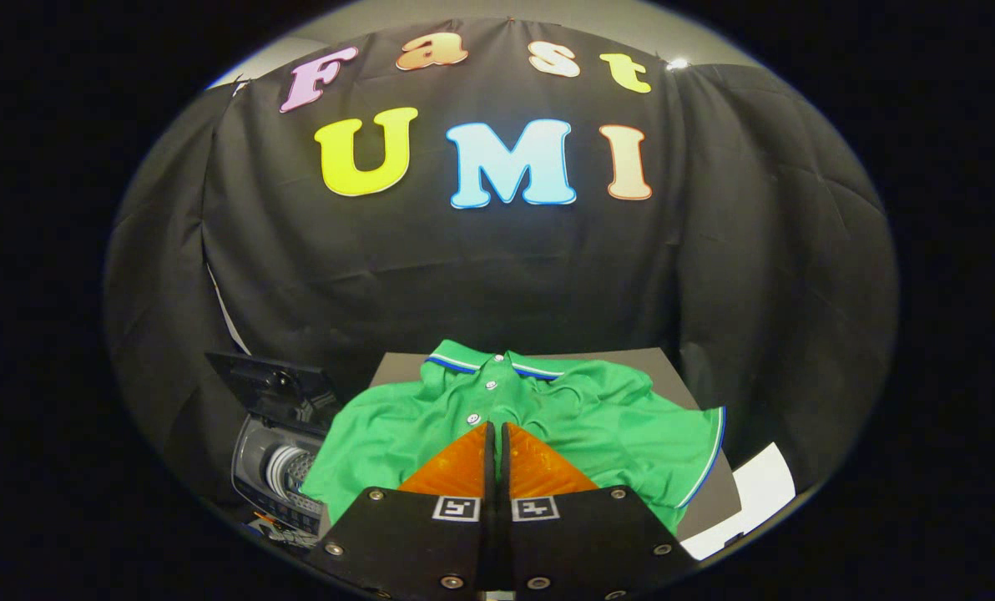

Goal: Put the clothes into the washing machine and then close the washing machine lid.

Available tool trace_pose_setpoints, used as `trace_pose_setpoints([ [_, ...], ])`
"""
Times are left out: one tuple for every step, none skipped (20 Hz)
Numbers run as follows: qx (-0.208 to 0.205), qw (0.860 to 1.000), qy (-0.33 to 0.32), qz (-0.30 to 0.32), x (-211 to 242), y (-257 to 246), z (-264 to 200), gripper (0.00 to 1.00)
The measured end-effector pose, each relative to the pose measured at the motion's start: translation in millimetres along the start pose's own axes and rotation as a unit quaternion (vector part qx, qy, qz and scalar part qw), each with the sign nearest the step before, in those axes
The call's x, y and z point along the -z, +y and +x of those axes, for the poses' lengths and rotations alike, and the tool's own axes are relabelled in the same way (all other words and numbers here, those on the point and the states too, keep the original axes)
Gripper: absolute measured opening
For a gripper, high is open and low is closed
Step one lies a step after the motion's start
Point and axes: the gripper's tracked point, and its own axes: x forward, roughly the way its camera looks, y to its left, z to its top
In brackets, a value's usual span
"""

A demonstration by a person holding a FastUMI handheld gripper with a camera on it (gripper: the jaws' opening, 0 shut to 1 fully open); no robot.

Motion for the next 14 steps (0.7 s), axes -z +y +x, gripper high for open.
trace_pose_setpoints([
  [0.002,1.000,-0.007,-0.002,-4.8,5.0,-4.6,0.00],
  [0.003,1.000,-0.012,-0.002,-10.0,10.1,-9.1,0.00],
  [0.002,1.000,-0.016,0.000,-13.6,14.9,-12.5,0.00],
  [0.004,1.000,-0.018,0.003,-16.6,19.4,-16.5,0.00],
  [0.004,1.000,-0.023,0.007,-19.3,25.8,-21.5,0.00],
  [0.003,1.000,-0.027,0.009,-21.8,31.6,-26.0,0.00],
  [0.006,0.999,-0.030,0.008,-23.6,37.4,-29.3,0.00],
  [0.009,0.999,-0.033,0.004,-26.5,43.3,-32.9,0.00],
  [0.010,0.999,-0.035,0.000,-28.5,50.3,-35.4,0.00],
  [0.012,0.999,-0.036,-0.002,-31.1,56.6,-37.8,0.00],
  [0.015,0.999,-0.038,-0.005,-32.7,62.9,-38.8,0.00],
  [0.019,0.999,-0.038,-0.007,-34.1,69.5,-39.8,0.00],
  [0.023,0.999,-0.039,-0.008,-35.5,75.0,-40.4,0.00],
  [0.031,0.999,-0.041,-0.007,-37.5,80.3,-40.5,0.00],
])
